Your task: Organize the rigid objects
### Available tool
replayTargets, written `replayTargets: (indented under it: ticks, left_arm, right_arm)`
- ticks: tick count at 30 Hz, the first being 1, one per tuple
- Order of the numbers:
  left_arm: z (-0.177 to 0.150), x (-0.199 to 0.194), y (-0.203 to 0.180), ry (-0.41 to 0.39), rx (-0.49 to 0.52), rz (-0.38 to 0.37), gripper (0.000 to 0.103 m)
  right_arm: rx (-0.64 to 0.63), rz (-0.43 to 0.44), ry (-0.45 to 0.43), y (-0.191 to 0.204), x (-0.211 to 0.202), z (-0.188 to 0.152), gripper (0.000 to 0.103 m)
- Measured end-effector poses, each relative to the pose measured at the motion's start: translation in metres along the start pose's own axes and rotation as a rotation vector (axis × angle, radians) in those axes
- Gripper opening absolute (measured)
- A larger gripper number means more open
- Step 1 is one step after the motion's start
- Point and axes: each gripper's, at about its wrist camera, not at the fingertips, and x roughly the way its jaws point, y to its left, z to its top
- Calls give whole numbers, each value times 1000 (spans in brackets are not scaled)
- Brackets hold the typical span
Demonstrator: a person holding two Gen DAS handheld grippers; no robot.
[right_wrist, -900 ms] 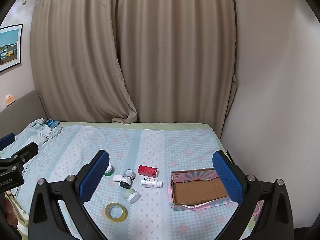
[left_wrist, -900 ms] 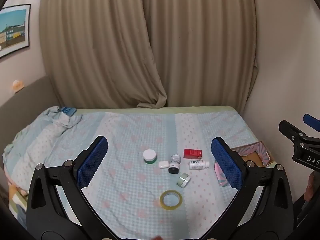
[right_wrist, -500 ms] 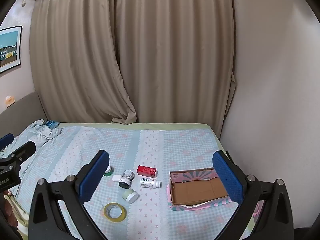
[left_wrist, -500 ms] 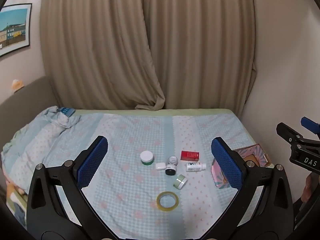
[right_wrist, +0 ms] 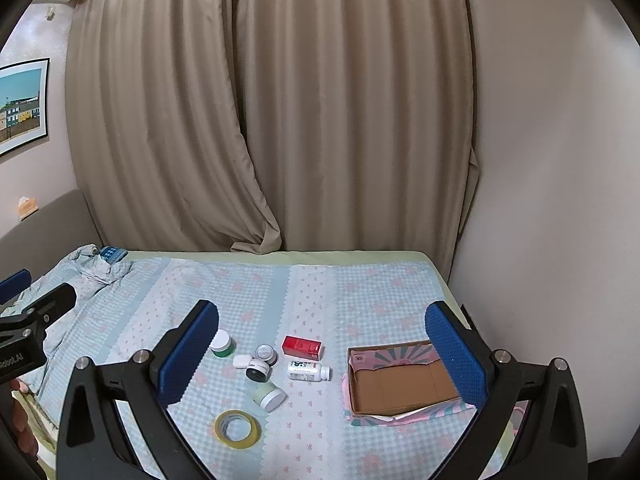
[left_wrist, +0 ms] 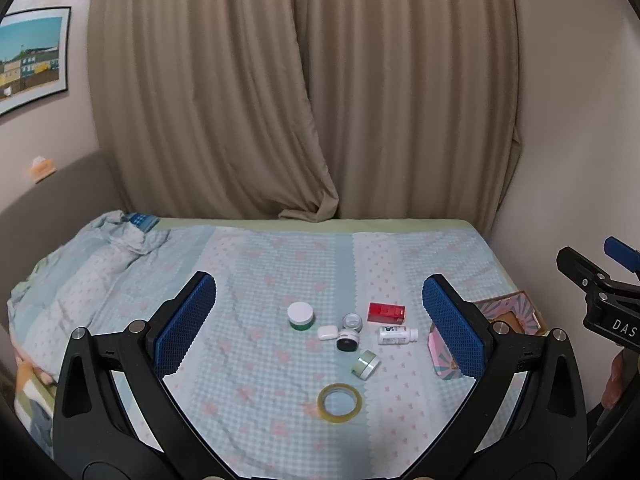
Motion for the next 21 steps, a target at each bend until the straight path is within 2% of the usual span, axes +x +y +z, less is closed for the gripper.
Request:
replayTargets:
  ticks: [21]
  left_arm:
    - [-5,-2,-3,1,-10,8,103]
  right_arm:
    - [4,19,-3,-4,4,-7,103]
